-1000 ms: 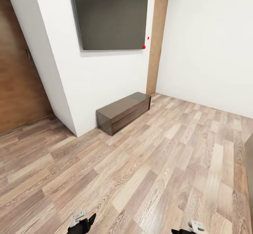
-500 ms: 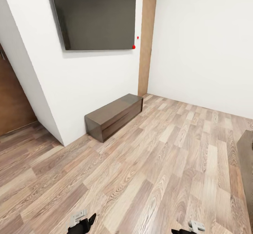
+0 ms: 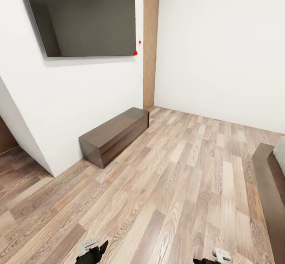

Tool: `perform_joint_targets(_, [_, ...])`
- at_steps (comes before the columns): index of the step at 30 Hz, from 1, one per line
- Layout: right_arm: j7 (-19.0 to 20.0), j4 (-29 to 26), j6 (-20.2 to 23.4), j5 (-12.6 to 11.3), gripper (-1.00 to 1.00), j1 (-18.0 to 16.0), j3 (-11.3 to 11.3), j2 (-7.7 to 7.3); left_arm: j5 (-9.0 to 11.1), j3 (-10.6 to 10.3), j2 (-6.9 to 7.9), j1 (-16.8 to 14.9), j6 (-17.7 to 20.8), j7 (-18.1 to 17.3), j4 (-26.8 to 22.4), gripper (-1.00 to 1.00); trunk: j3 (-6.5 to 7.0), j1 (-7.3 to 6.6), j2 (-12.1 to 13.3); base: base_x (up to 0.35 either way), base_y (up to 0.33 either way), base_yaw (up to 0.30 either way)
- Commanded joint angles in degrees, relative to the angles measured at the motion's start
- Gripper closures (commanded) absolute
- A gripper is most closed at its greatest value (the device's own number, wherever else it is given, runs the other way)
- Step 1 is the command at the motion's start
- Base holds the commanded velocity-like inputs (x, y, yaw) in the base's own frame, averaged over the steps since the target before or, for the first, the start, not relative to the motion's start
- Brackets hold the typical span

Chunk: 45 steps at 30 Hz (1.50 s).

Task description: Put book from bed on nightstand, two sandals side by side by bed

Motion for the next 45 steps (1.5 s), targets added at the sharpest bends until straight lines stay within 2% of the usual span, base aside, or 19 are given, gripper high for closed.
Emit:
perform_joint_targets(1, [0.2,0.0,0.2,-0.1,-1.00,0.0,-0.2,0.00,0.3,-0.1,0.03,0.0,-0.2,-0.2,0.1,-1.00,-0.05,-0.01,0.0,0.021,0.000,-0.206])
perform_joint_targets(36, [0.2,0.0,0.2,-0.2,-1.00,0.0,-0.2,0.00,0.3,-0.1,-0.04,0.0,-0.2,-0.2,0.1,-1.00,-0.05,-0.01,0.0,0.002,0.000,-0.206])
perform_joint_targets(45, [0.2,0.0,0.2,-0.2,-1.00,0.0,-0.2,0.00,0.3,-0.1,-0.05,0.0,-0.2,-0.2,0.1,-1.00,-0.05,-0.01,0.0,0.175,0.000,-0.208])
